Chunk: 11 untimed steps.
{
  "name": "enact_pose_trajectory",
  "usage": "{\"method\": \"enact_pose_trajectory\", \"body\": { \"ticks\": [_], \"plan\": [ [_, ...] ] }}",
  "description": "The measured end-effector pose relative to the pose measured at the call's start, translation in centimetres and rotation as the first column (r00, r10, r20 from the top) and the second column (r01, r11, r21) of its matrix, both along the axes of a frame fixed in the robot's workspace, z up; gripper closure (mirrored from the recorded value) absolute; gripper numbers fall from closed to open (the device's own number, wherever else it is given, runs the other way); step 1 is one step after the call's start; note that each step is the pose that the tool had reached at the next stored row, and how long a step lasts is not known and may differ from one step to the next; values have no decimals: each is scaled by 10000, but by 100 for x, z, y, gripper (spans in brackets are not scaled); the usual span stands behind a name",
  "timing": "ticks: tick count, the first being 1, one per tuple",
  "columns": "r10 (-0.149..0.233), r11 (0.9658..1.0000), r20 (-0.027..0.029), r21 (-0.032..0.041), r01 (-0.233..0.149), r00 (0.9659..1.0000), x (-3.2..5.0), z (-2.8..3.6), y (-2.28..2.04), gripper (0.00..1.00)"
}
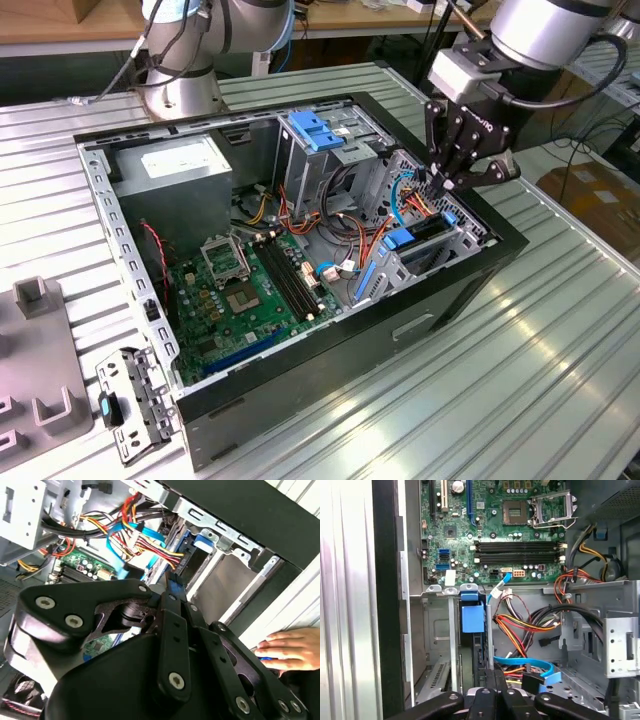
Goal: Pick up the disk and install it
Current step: 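Insert the second disk wire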
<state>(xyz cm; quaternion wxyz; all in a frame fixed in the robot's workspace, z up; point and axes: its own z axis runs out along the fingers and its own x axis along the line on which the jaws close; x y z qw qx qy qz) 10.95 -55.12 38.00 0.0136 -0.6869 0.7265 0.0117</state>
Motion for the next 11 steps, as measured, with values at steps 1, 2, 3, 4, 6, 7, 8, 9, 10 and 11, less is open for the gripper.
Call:
{"method": "enact_pose_trajectory", "body": {
  "ticks": [1, 2, 3, 4, 6, 7, 8, 9, 10, 11],
  "plan": [
    [0, 10000, -3, -23, 0, 10000, 0, 36, 50, 89],
    [0, 10000, -9, -64, 0, 10000, 2, 82, 163, 89],
    [-1, 9999, -28, -102, 1, 10000, 4, 101, 241, 89],
    [-1, 9998, -64, -189, 0, 10000, 8, 110, 295, 89],
    [-3, 9992, -142, -401, -3, 9999, 15, 127, 372, 89],
    [-4, 9988, -167, -480, -4, 9999, 18, 132, 400, 89],
    [-6, 9981, -202, -613, -6, 9998, 24, 145, 443, 89],
    [-8, 9976, -219, -695, -7, 9998, 26, 153, 466, 89],
    [-10, 9969, -239, -788, -9, 9997, 30, 156, 490, 89],
    [-13, 9959, -279, -903, -12, 9996, 37, 157, 519, 89]
  ]
}}
